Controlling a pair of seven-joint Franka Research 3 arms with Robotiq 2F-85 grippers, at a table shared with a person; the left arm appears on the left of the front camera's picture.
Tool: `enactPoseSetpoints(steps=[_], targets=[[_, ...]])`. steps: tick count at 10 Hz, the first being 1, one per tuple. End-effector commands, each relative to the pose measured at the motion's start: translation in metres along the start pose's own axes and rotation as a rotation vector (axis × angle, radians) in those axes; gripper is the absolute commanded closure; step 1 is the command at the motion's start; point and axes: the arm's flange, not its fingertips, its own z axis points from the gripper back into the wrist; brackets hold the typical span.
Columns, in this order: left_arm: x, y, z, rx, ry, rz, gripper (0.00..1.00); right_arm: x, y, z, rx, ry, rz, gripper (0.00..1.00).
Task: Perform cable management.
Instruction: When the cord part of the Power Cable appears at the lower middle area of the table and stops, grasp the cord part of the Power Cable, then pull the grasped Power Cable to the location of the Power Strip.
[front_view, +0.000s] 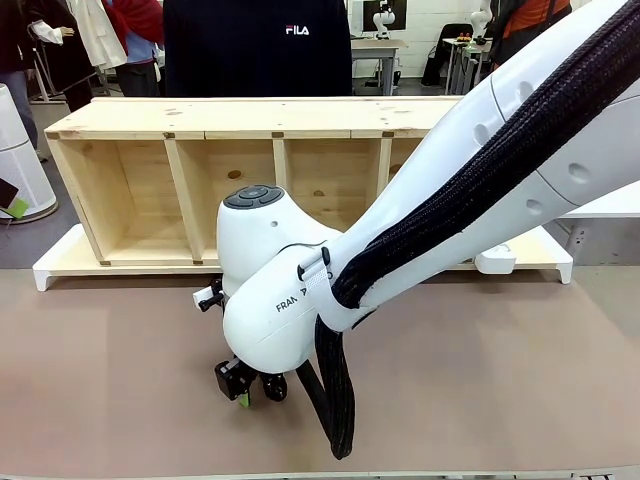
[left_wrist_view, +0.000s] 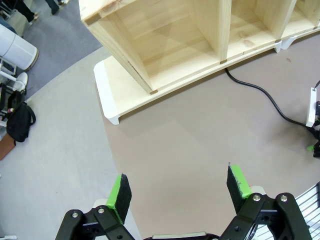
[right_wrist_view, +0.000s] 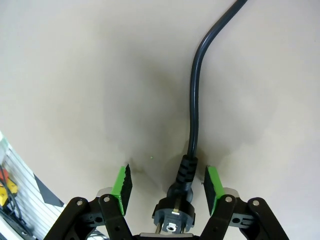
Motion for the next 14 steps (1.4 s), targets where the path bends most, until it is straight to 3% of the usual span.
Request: enactPoseSetpoints(steps=[1,4,5,6,7,8,9,10,11,14], targets=[[0.0002,0.0001,-0.0004,0.000,-0.004,0.016,0.00,0.0084,0.0012,-0.0064,-0.022,0.016,-0.001,0.24],[0.0002,0.0001,-0.0004,0.000,-0.004,0.016,0.00,0.0131,-0.0036,-0.0119,-0.044,0.036,-0.011,0.26],[0.0002,0.0001,-0.0004,0.000,-0.004,0.016,0.00,0.0140,-0.0032,-0.0112,-0.055,0.035,-0.003,0.44],[0.0002,0.0001,-0.0004,0.000,-0.004,0.016,0.00,0.0149,-0.0036,-0.0103,-0.058,0.033,-0.008,0.45],[0.0002,0.0001,-0.0004,0.000,-0.004,0.016,0.00,0.0148,-0.0029,-0.0111,-0.061,0.035,-0.006,0.63],[0.0002,0.0001,-0.0004,0.000,-0.004,0.016,0.00,0.0151,-0.0027,-0.0111,-0.066,0.033,-0.007,0.64],[0.0002,0.0001,-0.0004,0.000,-0.004,0.016,0.00,0.0155,-0.0027,-0.0112,-0.066,0.031,-0.010,0.82],[0.0002,0.0001,-0.0004,0.000,-0.004,0.016,0.00,0.0154,-0.0026,-0.0114,-0.064,0.034,-0.010,0.84],[0.0002,0.0001,-0.0004,0.000,-0.004,0.016,0.00,0.0156,-0.0024,-0.0113,-0.064,0.036,-0.011,1.00],[0.0002,0.0001,-0.0004,0.000,-0.004,0.016,0.00,0.0161,-0.0020,-0.0113,-0.062,0.040,-0.014,1.00]])
